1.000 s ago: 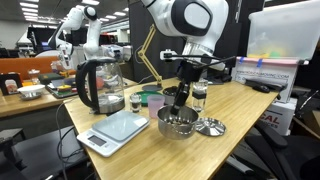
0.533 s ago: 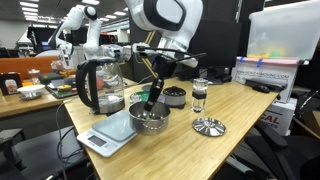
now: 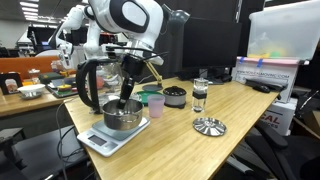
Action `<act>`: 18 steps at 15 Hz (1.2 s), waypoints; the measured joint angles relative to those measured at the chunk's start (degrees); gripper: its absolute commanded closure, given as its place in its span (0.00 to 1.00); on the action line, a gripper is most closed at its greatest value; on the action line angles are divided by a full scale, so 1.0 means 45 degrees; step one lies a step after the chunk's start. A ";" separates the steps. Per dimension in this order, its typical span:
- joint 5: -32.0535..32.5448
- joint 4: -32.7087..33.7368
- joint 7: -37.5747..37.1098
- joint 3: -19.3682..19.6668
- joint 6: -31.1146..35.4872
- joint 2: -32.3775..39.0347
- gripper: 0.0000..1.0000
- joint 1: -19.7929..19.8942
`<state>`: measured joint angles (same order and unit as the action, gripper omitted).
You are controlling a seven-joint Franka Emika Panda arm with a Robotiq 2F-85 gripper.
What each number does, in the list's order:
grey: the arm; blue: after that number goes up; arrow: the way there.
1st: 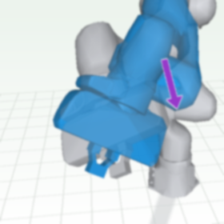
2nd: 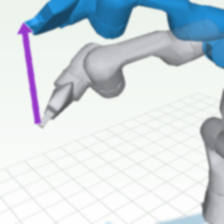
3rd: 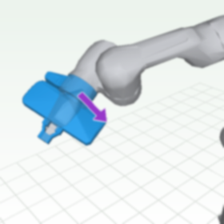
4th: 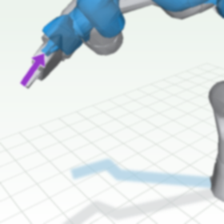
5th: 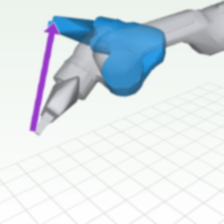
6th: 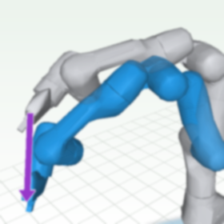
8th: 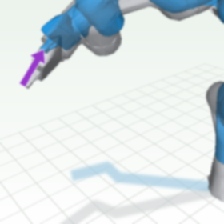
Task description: Put the silver pot on the kitchen scale
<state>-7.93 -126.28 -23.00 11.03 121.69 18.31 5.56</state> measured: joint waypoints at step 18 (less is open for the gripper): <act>0.1035 -0.0606 0.0447 -0.0694 0.1215 0.0347 0.16 -0.0803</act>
<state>-3.27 -129.01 -20.98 7.90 127.16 19.87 1.94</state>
